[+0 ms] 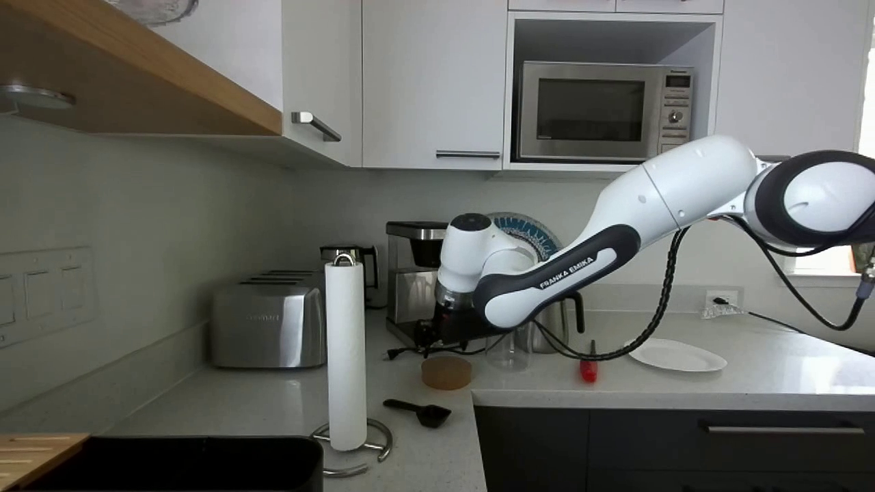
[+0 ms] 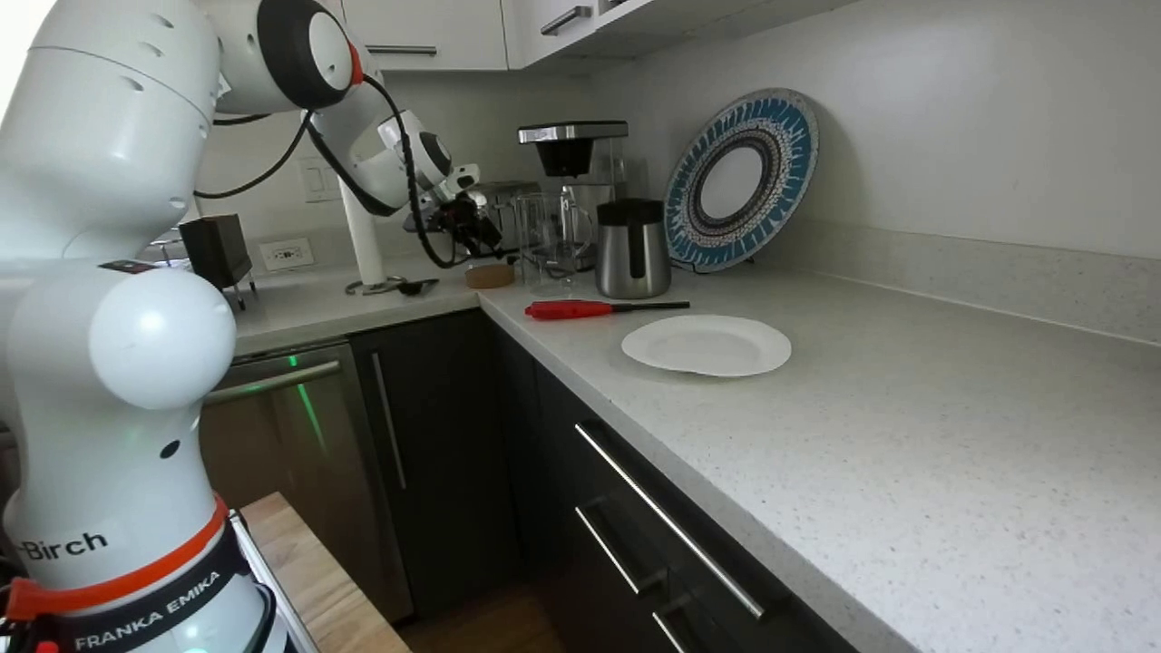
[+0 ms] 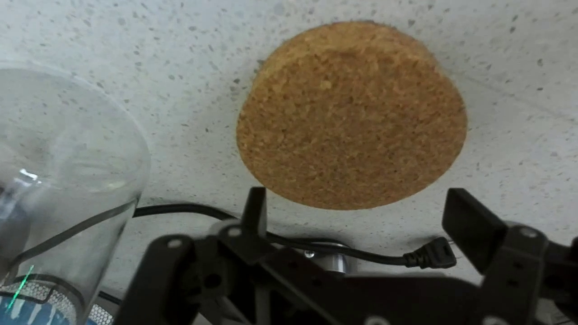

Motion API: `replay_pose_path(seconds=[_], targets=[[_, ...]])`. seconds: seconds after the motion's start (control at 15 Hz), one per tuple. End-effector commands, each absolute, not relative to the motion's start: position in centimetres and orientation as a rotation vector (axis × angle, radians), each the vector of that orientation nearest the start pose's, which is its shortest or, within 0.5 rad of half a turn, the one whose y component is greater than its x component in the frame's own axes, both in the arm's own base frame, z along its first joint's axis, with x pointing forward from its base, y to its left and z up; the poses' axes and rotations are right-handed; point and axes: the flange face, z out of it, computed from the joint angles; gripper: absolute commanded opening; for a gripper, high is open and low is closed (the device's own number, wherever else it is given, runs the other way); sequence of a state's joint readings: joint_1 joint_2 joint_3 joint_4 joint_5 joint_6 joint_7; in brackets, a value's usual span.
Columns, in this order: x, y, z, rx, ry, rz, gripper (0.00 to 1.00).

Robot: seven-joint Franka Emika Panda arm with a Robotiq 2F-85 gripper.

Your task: Move the brown jar lid to the edge, the put it on the transparent jar

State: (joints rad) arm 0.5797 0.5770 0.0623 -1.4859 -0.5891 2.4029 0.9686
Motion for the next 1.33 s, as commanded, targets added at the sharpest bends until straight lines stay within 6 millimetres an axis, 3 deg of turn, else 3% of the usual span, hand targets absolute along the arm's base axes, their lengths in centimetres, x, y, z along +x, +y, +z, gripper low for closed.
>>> replay_pose_path(seconds=[0.0,0.2,0.53,1.0,1.27], targets=[[61.3,43.8,35.3,-3.077,0.048,-0.938,1.0],[61.6,44.1,34.1,-3.062,0.111,-0.93,1.0],[60.8,44.9,34.5,-3.002,0.141,-0.858,1.0],[57.4,45.4,35.0,-2.989,0.127,-0.667,1.0],[55.4,44.7,35.1,-3.005,0.128,-0.586,1.0]])
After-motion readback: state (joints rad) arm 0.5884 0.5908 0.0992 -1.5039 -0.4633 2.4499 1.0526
